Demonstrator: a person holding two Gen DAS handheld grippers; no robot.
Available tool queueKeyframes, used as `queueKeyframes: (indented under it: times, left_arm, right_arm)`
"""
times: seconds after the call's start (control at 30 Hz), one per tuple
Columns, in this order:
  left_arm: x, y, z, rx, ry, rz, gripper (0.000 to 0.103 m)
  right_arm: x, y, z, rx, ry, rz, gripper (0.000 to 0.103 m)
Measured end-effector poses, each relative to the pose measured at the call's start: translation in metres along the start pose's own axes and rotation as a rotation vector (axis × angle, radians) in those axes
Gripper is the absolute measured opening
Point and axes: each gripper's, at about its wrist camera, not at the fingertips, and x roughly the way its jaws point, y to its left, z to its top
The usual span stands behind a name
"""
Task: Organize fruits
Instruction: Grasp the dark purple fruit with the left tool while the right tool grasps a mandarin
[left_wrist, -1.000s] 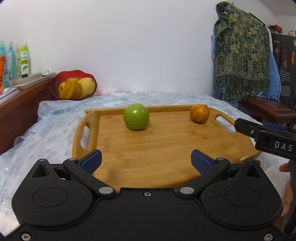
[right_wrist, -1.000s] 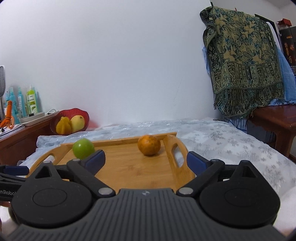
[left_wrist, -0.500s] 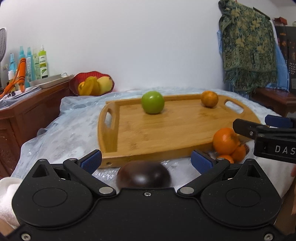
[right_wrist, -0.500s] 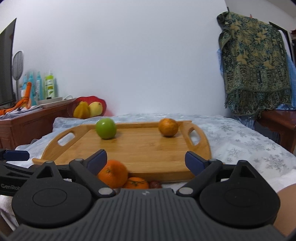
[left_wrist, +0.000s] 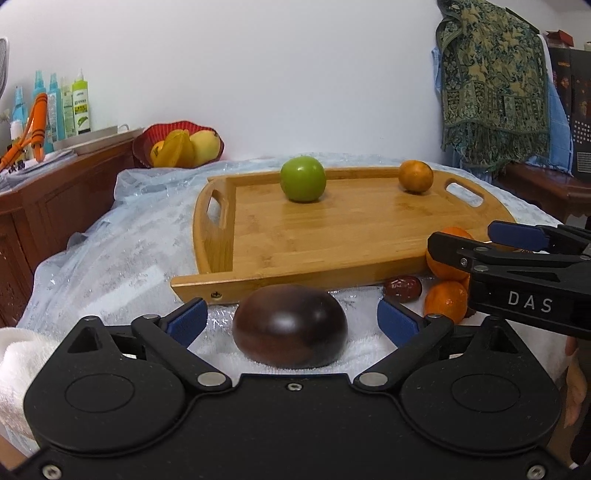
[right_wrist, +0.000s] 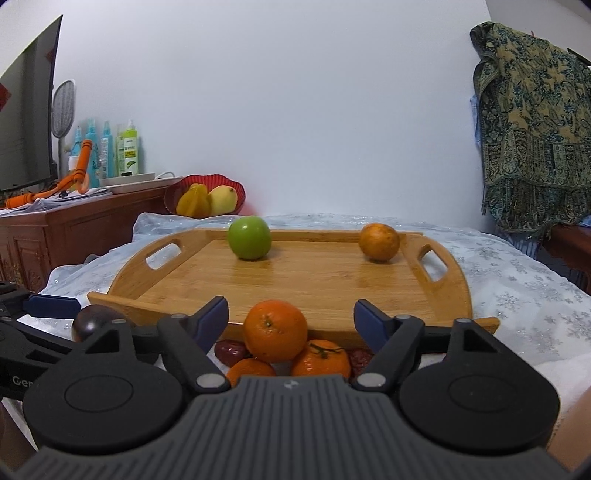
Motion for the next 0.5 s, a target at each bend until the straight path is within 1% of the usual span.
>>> queueKeyframes:
  times: [0.07, 0.13, 0.27, 0.33, 0.43, 0.5]
  left_arm:
    - [0.001, 0.001, 0.000, -0.008, 0.006, -0.005, 0.087]
    - [0.003, 0.002, 0.000, -0.018, 0.011, -0.014, 0.083]
    - [0.005, 0.006, 0.000, -0.039, 0.022, -0.024, 0.078]
    - [0.007, 0.007, -0.001, -0.048, 0.034, -0.030, 0.077]
    - [0.010, 0.009, -0.002, -0.061, 0.060, -0.047, 0.070]
    - [0.012, 0.010, -0.004, -0.066, 0.069, -0.046, 0.068]
  right_arm:
    - [0.001, 0.000, -0.001, 0.005, 0.008, 0.002, 0.076]
    - [0.003, 0.002, -0.002, 0.005, 0.017, 0.002, 0.074]
    - [0.004, 0.006, -0.004, -0.014, 0.026, 0.014, 0.067]
    - [0.004, 0.008, -0.005, -0.024, 0.028, 0.020, 0.066]
    - [0.005, 0.010, -0.006, -0.032, 0.031, 0.019, 0.065]
    - [0.005, 0.011, -0.006, -0.033, 0.030, 0.019, 0.064]
